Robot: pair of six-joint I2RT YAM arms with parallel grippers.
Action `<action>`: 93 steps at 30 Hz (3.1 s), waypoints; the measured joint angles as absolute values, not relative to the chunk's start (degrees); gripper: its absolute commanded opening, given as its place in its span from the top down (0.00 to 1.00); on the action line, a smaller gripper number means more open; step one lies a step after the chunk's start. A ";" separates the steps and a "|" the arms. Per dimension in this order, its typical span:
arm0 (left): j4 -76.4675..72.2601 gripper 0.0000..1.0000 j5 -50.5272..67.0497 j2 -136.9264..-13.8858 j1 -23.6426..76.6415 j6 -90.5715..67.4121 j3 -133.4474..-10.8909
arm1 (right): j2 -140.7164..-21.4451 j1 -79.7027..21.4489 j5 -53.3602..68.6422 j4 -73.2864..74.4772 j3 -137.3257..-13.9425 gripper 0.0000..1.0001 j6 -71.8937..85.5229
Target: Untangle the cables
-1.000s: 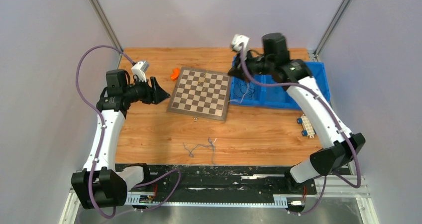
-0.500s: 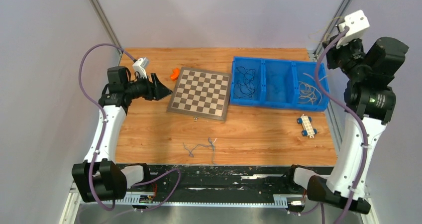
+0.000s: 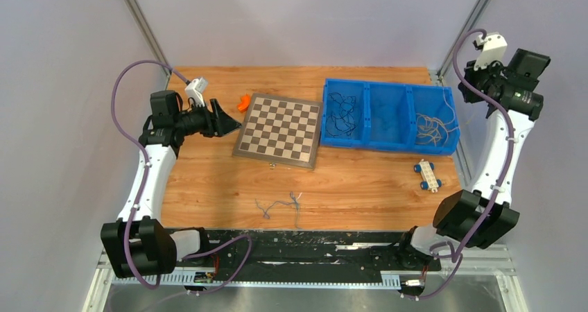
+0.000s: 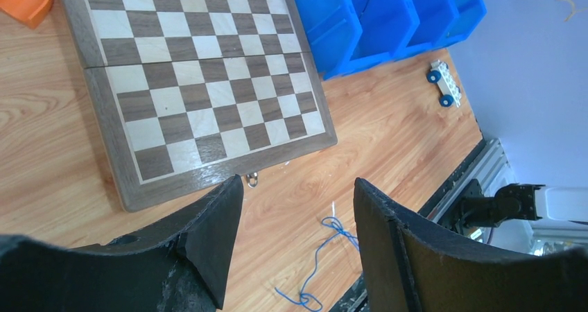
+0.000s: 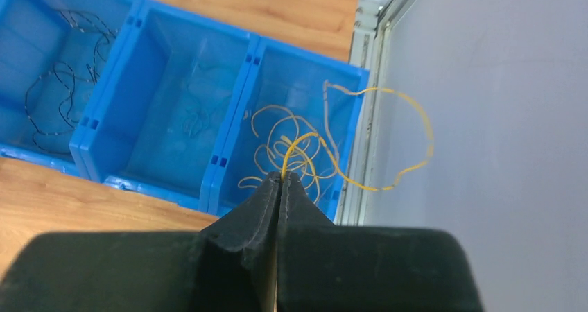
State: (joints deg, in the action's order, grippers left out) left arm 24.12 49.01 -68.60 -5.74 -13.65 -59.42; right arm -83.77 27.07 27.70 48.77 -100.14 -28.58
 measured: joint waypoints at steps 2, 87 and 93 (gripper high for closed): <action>24.10 0.32 49.01 -68.60 -5.74 -13.63 -59.37 | -84.34 27.07 27.57 48.07 -97.73 1.00 -28.86; 35.51 0.12 34.76 -54.26 -9.43 1.43 -43.18 | -100.38 -54.46 19.25 30.39 -62.81 0.57 -19.33; 35.27 0.13 34.54 -54.22 -9.43 0.27 -43.18 | -100.36 -53.39 16.73 29.91 -62.76 1.00 -19.62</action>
State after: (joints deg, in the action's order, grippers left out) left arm 35.27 34.54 -54.22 -9.43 0.27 -43.18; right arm -100.36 -53.39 16.73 29.91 -62.76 -19.62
